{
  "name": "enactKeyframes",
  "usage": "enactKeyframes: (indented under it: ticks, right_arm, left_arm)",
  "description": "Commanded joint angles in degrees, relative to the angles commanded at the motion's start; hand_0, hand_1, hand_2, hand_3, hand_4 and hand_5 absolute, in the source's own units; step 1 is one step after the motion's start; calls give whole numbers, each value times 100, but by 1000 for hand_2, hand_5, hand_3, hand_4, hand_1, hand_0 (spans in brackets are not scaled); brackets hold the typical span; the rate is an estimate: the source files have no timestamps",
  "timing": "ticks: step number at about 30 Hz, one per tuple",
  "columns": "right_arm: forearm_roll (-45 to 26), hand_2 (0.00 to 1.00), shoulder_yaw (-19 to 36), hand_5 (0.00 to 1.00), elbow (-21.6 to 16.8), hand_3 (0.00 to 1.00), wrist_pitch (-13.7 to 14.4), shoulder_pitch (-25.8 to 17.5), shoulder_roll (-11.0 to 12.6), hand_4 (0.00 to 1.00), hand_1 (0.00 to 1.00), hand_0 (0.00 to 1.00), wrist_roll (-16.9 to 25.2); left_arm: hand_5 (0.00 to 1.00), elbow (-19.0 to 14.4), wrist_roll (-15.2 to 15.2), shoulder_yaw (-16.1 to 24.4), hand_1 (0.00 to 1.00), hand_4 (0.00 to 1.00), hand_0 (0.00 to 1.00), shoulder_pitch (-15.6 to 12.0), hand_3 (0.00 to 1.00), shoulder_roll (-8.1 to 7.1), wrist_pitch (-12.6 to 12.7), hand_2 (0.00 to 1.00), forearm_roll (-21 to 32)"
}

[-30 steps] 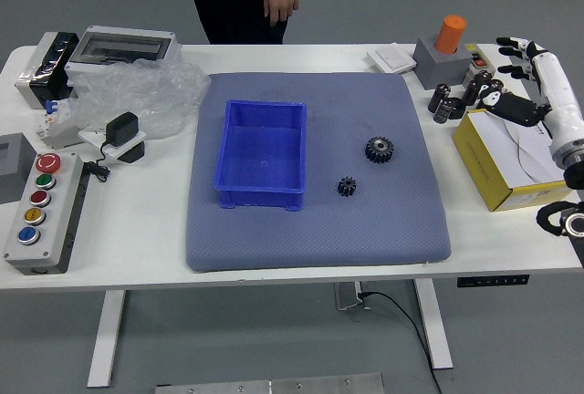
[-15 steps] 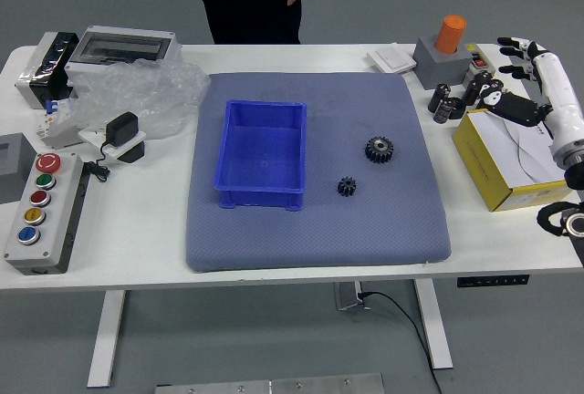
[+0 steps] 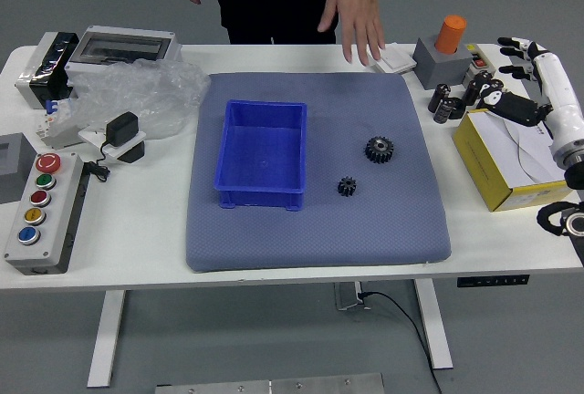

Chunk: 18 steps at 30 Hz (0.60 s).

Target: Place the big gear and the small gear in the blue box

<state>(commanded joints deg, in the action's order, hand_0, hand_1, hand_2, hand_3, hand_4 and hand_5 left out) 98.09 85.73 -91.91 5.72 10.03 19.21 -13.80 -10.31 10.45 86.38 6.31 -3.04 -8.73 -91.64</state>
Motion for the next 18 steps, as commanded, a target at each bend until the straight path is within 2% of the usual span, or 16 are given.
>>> enactKeyframes:
  ticks: [18]
  right_arm:
    - [-46, 821, -69, 158, 48, 820, -15, 38, -10, 663, 716, 791, -25]
  left_arm:
    - [15, 0, 28, 0, 675, 422, 725, -10, 681, 3, -1, 677, -10]
